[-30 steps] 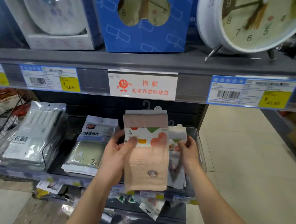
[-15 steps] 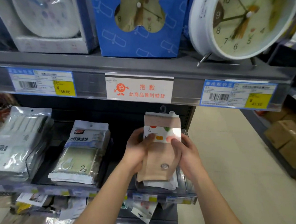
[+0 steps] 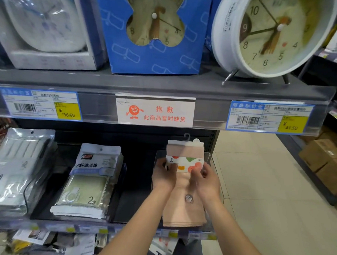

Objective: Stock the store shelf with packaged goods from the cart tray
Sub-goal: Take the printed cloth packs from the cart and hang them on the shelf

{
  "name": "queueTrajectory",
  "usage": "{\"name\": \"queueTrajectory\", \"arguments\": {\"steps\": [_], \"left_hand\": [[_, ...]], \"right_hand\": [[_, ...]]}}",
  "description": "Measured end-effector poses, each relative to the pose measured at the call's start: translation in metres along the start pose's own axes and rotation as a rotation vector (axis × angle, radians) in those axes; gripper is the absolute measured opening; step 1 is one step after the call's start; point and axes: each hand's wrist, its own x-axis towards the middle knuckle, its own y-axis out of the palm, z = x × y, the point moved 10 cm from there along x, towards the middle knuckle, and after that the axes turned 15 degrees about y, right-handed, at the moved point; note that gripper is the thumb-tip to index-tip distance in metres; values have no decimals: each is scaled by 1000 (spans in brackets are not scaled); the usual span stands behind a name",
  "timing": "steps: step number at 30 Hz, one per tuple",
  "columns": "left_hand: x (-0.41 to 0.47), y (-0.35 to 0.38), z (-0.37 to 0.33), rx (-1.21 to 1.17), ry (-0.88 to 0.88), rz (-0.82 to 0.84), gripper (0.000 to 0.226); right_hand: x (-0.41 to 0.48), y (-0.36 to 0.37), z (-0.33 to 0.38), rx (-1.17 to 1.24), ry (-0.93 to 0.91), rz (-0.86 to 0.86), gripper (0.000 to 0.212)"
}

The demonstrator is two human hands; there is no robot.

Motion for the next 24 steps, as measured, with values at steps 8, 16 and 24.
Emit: {"name": "queueTrajectory", "arguments": {"steps": [8, 16, 24], "left_hand": [[0, 18, 13, 244, 64, 61, 45], [-3, 25, 24, 117, 104, 45, 52], [-10, 18, -1, 258, 202, 5, 59]], "right_hand": [[18, 15, -30, -124, 38, -119, 19], [31, 23, -59, -6, 206, -9, 16], [11, 10, -34, -64, 170, -52, 56]]}}
